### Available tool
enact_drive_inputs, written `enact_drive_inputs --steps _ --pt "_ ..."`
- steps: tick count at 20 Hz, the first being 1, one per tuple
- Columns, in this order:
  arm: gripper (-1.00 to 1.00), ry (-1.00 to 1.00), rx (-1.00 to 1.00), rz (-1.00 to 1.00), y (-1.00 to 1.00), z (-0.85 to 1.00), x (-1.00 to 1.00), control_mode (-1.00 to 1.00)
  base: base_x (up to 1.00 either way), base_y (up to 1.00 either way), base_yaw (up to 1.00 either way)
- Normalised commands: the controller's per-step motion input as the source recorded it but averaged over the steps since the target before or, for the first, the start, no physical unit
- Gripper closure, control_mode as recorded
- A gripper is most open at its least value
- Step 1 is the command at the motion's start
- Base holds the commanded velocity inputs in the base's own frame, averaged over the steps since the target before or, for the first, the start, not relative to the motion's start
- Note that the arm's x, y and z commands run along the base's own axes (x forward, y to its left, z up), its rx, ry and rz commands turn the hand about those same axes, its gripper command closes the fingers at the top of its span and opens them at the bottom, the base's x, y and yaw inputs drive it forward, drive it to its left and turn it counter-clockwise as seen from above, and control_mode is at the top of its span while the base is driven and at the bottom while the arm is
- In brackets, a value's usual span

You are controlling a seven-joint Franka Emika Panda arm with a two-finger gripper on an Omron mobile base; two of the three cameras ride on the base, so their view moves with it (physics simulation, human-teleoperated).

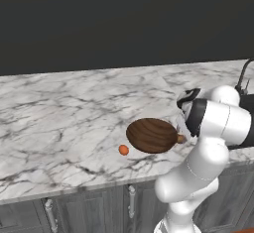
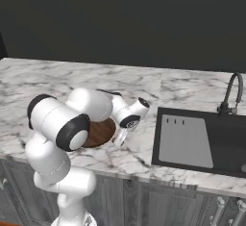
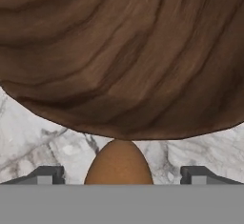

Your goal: Gather the eggs and milk located in the vicinity of the sink area and place them right next to the bowl.

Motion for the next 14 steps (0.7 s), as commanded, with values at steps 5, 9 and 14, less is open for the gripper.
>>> enact_drive_inputs --steps 5,9,14 --pt "-1.00 0.03 0.00 -0.03 -0.01 0.24 0.00 -1.00 0.00 0.00 0.00" --pt "-1.00 0.06 0.00 -0.11 -0.08 0.15 0.00 -1.00 0.00 0.00 0.00" --pt "-1.00 0.11 -0.01 -0.15 -0.06 0.13 0.00 -1.00 0.00 0.00 0.00"
